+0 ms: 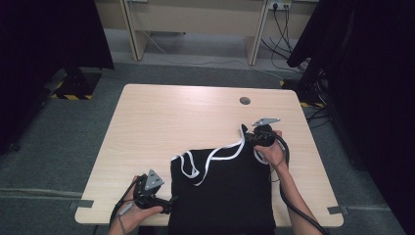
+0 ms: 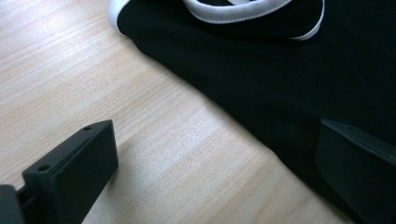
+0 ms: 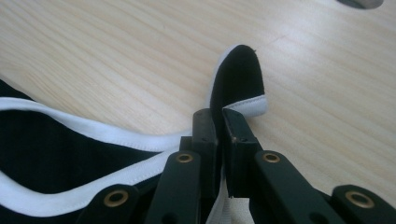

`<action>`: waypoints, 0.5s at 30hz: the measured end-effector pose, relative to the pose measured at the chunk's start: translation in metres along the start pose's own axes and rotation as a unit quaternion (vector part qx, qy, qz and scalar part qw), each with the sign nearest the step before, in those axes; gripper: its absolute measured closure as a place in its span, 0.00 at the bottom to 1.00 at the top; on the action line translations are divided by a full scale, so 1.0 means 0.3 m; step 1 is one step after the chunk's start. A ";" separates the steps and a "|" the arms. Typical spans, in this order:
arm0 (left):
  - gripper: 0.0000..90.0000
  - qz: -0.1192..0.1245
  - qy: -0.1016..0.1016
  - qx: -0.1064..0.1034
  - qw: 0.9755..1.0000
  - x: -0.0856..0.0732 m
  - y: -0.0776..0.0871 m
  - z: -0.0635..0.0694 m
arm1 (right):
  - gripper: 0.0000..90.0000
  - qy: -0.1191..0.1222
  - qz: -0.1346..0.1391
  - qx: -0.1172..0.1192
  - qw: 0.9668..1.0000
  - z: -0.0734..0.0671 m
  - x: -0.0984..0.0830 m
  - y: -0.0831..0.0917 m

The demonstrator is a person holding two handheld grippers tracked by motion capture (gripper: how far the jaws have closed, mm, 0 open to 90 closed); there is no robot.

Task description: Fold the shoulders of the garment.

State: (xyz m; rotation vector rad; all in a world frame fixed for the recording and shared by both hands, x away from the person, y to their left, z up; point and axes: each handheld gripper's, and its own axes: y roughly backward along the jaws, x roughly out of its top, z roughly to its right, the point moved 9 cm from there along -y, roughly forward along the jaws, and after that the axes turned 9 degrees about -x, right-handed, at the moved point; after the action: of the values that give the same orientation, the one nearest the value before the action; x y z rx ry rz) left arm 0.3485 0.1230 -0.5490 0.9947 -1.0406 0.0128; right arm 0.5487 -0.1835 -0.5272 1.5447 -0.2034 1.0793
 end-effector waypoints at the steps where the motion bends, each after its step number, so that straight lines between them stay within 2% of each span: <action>1: 0.00 0.000 0.000 0.000 1.000 0.000 0.000 0.000 | 0.94 0.000 0.000 0.000 1.000 0.000 0.000 0.000; 4: 0.00 0.000 0.000 0.000 1.000 0.000 0.000 0.000 | 0.94 0.001 0.013 -0.001 1.000 -0.008 0.016 0.034; 9: 0.00 0.000 0.000 0.000 1.000 0.000 0.000 0.000 | 0.94 0.004 0.047 0.011 0.999 -0.042 0.037 0.111; 15: 0.00 0.000 0.000 0.001 1.000 0.000 0.000 0.000 | 0.94 0.013 0.081 0.015 0.997 -0.097 0.027 0.188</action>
State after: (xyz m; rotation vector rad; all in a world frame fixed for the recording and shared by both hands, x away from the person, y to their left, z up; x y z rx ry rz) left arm 0.3484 0.1231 -0.5490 0.9959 -1.0402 0.0134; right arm 0.5015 -0.1724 -0.4855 1.5611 -0.2998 1.2343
